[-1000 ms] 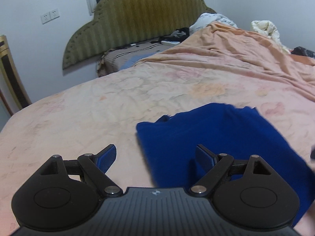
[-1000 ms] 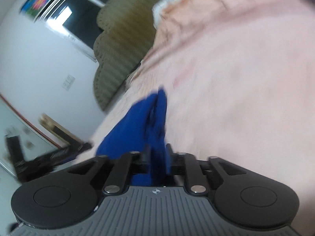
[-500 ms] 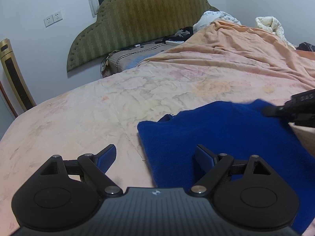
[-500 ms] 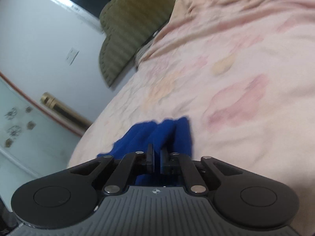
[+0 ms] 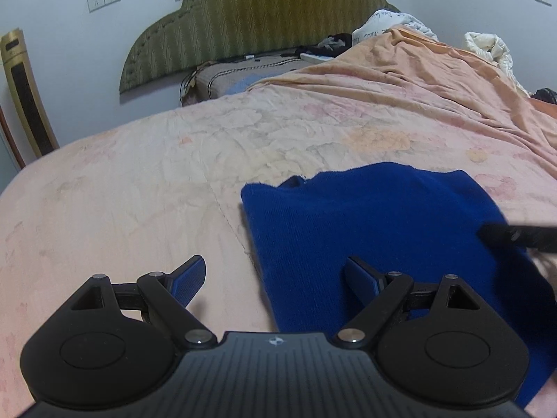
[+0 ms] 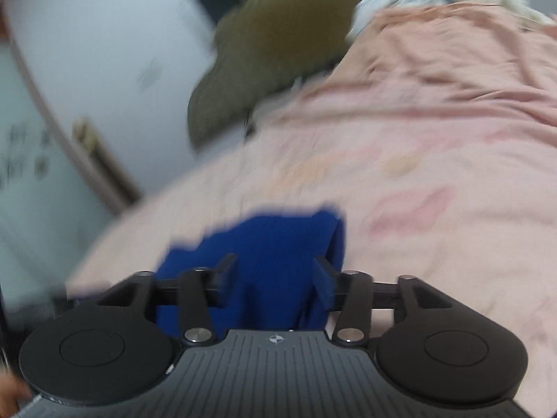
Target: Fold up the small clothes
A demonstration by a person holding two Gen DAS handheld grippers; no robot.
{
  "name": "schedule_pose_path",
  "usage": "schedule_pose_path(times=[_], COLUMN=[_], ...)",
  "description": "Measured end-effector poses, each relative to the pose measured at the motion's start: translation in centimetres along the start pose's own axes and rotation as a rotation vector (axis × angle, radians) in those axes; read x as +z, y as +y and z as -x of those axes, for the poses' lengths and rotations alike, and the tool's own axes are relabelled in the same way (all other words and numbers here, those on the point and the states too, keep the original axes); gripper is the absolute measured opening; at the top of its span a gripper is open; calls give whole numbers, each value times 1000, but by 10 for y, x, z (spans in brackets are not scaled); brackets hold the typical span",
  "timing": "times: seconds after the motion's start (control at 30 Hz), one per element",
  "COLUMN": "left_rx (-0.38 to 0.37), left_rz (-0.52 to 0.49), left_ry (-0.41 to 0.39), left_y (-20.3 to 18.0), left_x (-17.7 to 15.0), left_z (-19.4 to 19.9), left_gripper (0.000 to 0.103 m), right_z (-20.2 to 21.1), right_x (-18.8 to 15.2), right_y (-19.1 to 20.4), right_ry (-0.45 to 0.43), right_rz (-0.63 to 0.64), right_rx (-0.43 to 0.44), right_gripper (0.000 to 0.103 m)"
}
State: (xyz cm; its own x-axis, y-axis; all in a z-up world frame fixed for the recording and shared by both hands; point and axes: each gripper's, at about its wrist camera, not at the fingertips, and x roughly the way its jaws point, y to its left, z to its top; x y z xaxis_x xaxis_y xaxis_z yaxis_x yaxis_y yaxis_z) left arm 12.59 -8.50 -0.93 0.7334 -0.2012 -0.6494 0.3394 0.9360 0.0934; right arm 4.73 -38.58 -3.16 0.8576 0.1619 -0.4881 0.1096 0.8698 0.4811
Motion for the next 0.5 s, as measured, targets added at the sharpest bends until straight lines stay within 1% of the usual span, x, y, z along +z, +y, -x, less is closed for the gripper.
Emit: schedule_pose_path(times=[0.03,0.07,0.1,0.17,0.2,0.27,0.33,0.5], left_rx=[-3,-6,-8,-8,-9,-9,-13,-26], left_rz=[3,4,3,-2,-6,-7,4,16], left_ry=[2,1,-1,2,4,4,7,17], left_y=[0,-1,-1,-2,-2,-1,1,6], left_x=[-1,-2,-4,-7,-8,-11,-12,-13], left_z=[2,5,7,11,12,15,17,18], left_gripper=[88,88,88,88,88,88,88,88], right_z=[-5,-9,-7,7,15,27,35,40], right_x=[-4,-7,-9,-12,-13,-15,-18,-25], right_y=[3,0,-5,-16,-17,-12,-8,-12], right_ry=[33,46,41,2,-16,-30,-20,19], right_rz=[29,29,-9,-125,-139,-110,-82,-79], right_rx=[-59,-107,-114,-89,-86,-92,-93,-81], right_gripper=[52,54,56,56,56,58,63,65])
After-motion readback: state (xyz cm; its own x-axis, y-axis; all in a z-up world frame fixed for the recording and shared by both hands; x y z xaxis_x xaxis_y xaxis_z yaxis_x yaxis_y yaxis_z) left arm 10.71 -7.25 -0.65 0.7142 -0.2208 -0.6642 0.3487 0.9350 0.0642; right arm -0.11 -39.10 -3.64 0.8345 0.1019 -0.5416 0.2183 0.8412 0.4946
